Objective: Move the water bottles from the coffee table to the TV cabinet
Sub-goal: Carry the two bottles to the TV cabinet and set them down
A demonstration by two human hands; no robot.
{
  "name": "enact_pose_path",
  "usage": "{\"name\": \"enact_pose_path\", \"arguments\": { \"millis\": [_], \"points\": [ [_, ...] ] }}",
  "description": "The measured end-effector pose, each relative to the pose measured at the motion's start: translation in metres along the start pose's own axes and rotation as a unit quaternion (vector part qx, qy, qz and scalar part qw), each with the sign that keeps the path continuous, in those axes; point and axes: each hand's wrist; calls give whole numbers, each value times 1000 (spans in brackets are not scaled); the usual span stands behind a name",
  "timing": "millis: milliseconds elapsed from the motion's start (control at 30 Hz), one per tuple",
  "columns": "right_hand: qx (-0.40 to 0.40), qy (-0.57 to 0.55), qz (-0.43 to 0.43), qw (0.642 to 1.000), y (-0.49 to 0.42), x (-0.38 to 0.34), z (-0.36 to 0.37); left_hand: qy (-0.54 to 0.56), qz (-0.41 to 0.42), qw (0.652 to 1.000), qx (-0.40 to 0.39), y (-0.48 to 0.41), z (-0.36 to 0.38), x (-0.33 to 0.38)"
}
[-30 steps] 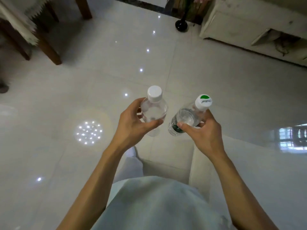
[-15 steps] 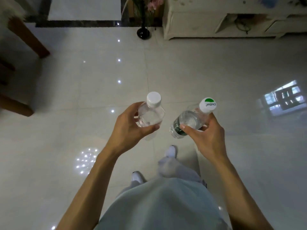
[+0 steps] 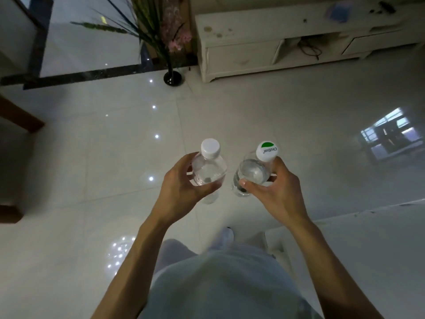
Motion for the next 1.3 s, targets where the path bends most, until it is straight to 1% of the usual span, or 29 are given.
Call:
{"name": "enact_pose_path", "arguments": {
  "millis": [133,433,567,733,867,1033,1167,1300],
  "points": [
    [24,-2,0,1000,-47,0,-21,8,11,1000,-17,-51,20,19],
    [69,-7,64,996,-149,2,-24,-11,15,998,-62,-189,22,24],
    [109,-21,95,989,-204,-15,-21,-19,25,995,-99,-265,14,33],
    [174,-28,129,976,-264,-44,-27,-33,66,985,-156,-353,2,58],
    [229,-24,128,965,-303,-62,-31,-34,107,976,-185,-414,-1,78],
    [284,-45,143,947,-333,-66,-44,-32,140,964,-225,-460,16,99],
    [293,-60,160,941,-352,-56,-61,-29,142,955,-258,-484,43,111],
    [298,-73,170,936,-374,-34,-86,-36,152,949,-275,-506,78,127]
  ]
}}
Point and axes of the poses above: each hand's wrist, its own y-axis away from the middle knuckle, its own z-axis out of the palm, x = y × z, and after that the axes turned 4 degrees about y, right-handed
